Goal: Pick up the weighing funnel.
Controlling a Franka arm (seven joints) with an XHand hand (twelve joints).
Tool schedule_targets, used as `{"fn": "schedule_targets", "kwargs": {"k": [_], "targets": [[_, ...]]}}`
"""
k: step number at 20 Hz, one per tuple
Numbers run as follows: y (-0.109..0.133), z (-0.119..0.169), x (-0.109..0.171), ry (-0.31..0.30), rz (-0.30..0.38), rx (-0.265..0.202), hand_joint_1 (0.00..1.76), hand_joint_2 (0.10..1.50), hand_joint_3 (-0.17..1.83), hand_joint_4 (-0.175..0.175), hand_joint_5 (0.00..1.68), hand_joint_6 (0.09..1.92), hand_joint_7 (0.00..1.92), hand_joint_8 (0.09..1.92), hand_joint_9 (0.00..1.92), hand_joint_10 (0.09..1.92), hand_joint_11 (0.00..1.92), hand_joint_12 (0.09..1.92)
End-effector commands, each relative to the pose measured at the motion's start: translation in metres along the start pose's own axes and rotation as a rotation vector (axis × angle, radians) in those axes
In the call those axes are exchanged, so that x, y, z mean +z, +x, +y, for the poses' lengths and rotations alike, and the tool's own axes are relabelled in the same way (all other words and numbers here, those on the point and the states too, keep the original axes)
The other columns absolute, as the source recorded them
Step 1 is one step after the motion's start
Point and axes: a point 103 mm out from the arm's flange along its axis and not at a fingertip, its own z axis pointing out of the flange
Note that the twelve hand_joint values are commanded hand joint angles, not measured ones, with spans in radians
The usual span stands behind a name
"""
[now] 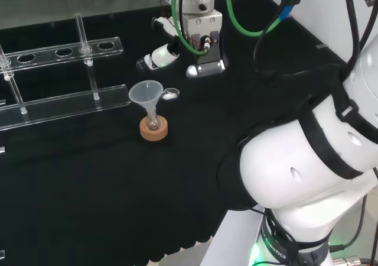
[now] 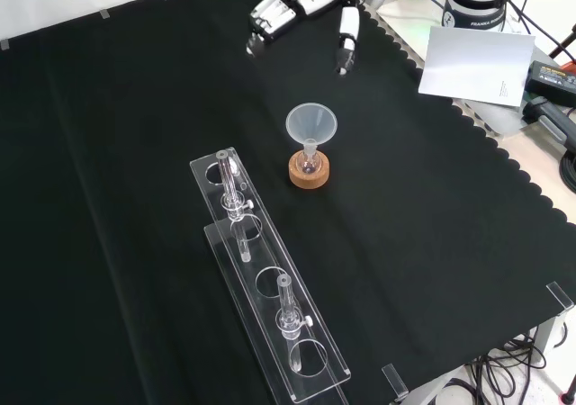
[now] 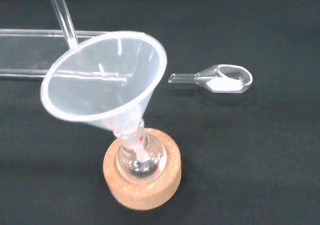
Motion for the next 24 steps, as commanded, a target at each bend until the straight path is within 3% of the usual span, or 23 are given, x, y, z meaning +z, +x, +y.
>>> {"fn": "schedule_targets", "kwargs": {"k": [1,5,7,10,17,24], "targets": [[-0.033,0.019,-0.021,-0.006,0.01,0.032,0.45,0.74,0.08,-0.078,0.18,0.09,0.04,0.73,0.26,0.8,0.2,1.5],[-0.046,0.035,-0.028,0.0,0.015,0.054,0.46,0.75,0.08,-0.078,0.19,0.09,0.06,0.75,0.3,0.79,0.21,1.49],[-0.055,0.046,-0.029,0.023,0.047,0.066,0.54,0.78,0.09,-0.076,0.22,0.09,0.11,0.75,0.35,0.76,0.24,1.46],[-0.067,0.063,-0.027,0.034,0.042,0.092,0.65,0.82,0.11,-0.073,0.28,0.09,0.16,0.75,0.4,0.73,0.27,1.42],[-0.081,0.101,-0.01,0.085,-0.025,0.134,0.79,0.81,0.16,-0.051,0.43,0.09,0.28,0.72,0.51,0.65,0.35,1.35],[-0.082,0.129,0.022,0.16,-0.069,0.133,0.82,0.78,0.18,-0.044,0.48,0.09,0.32,0.71,0.54,0.62,0.38,1.33]]}}
